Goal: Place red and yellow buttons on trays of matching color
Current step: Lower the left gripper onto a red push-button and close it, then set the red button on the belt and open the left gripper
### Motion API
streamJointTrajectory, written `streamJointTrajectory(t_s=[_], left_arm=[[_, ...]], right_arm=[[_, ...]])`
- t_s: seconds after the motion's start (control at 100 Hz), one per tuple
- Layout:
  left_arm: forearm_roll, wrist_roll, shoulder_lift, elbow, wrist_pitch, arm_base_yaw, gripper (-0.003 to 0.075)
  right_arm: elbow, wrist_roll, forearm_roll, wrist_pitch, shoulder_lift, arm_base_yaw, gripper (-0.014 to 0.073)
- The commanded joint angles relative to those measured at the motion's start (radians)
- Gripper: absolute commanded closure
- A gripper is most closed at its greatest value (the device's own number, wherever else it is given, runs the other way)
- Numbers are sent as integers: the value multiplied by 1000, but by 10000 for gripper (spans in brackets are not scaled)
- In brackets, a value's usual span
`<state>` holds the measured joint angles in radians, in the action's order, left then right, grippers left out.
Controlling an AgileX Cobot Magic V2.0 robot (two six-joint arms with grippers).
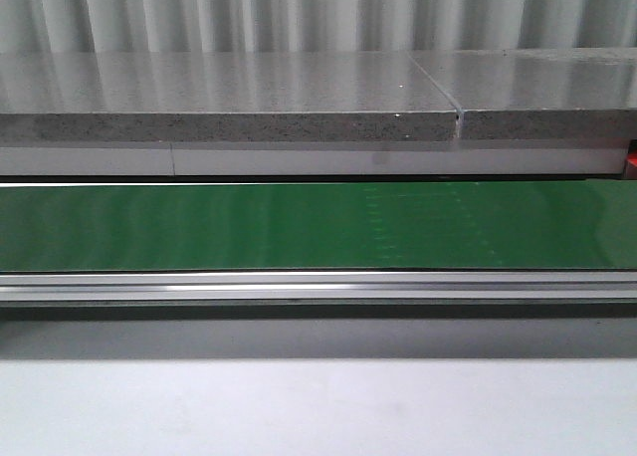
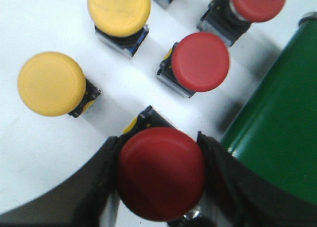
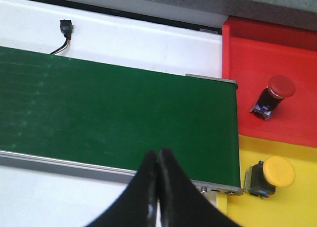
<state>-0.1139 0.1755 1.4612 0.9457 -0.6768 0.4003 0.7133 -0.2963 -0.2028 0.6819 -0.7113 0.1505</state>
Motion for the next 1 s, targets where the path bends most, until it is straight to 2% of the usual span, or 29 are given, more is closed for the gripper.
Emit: streamJointTrajectory(t_s=[0.0,0.15,0.43,0.99], left_arm=[[-12,-24,-93,29,24,-20,740],[-13,-105,-161,69,-13,-97,740],[-14,-197,-127,203,-116,-252,740],[-12,-218,27,224,-124,-263,739]], right_arm=[[23,-9,-3,-61,4,0,661],[23,-9,-3,-61,4,0,661],[23,-9,-3,-61,4,0,661],[23,-9,-3,-61,4,0,661]])
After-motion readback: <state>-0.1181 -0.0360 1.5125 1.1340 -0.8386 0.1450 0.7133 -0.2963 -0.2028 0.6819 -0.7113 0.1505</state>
